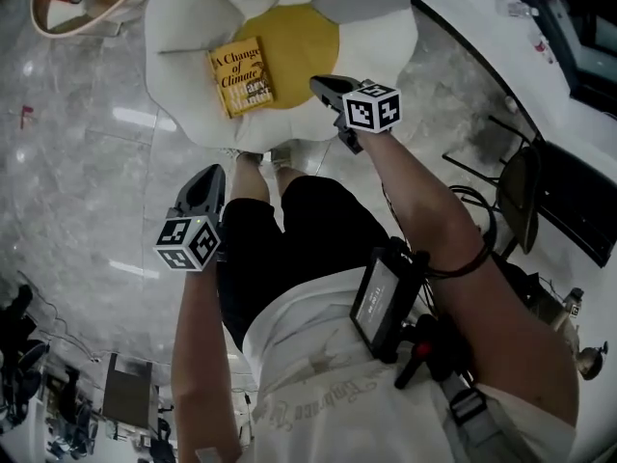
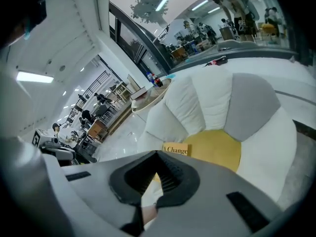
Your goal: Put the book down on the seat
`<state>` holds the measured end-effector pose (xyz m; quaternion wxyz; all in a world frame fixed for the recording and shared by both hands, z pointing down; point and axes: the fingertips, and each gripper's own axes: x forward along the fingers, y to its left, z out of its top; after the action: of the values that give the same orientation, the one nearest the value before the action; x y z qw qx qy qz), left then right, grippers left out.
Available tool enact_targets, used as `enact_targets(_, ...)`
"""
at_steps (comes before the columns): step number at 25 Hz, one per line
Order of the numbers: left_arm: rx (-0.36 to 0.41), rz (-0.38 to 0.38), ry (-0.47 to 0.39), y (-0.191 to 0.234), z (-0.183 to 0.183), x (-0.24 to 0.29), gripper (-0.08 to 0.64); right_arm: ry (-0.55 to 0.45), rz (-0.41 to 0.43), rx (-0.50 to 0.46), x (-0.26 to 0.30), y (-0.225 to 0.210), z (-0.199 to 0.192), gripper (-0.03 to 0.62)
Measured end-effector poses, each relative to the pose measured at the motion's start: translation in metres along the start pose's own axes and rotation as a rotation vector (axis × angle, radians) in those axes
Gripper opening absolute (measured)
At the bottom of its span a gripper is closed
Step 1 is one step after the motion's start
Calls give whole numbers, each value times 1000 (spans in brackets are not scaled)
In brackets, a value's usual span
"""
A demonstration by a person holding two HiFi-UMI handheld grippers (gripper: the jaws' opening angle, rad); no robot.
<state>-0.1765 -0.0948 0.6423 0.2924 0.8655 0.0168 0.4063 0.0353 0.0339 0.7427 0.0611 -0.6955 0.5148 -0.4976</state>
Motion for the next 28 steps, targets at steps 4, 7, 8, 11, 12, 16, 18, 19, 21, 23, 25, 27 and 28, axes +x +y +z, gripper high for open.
enact_targets(4, 23, -2, -25, -12, 15, -14, 9, -39, 15, -29, -26, 16, 5, 14)
enact_targets(7, 27, -13, -43, -25, 27, -29, 9, -56, 18, -41, -47, 35, 5, 14)
enact_targets(8, 36, -13, -47, -29, 32, -34, 9, -64, 20, -40, -53, 42, 6, 14)
enact_targets(11, 55, -16, -67, -41, 45, -47, 9, -90, 32, -50, -70, 63, 15, 14)
enact_targets(12, 60, -17, -72, -46, 48, -51, 9, -97, 37, -57, -76, 71, 17, 14)
enact_targets(16, 87, -21, -57, -60, 50, -68, 9, -129, 69, -83, -103, 104, 26, 14)
enact_targets(18, 113, -14, -49, -61, 53, -72, 9, -157, 93, -97, -113, 116, 37, 14)
enact_targets(19, 128, -9, -47, -61, 55, -74, 9, -173, 103, -106, -117, 120, 43, 14)
enact_targets(21, 153, 2, -48, -61, 60, -78, 9, -203, 118, -125, -128, 129, 56, 14)
enact_targets(23, 174, 5, -61, -67, 66, -85, 9, -230, 130, -140, -139, 138, 66, 14)
enact_targets(25, 197, -5, -89, -78, 79, -94, 9, -257, 143, -156, -151, 149, 76, 14)
enact_targets(27, 217, -21, -122, -92, 93, -100, 9, -282, 156, -174, -163, 158, 87, 14)
enact_targets(28, 225, -26, -135, -98, 98, -102, 9, -292, 162, -181, -170, 161, 90, 14)
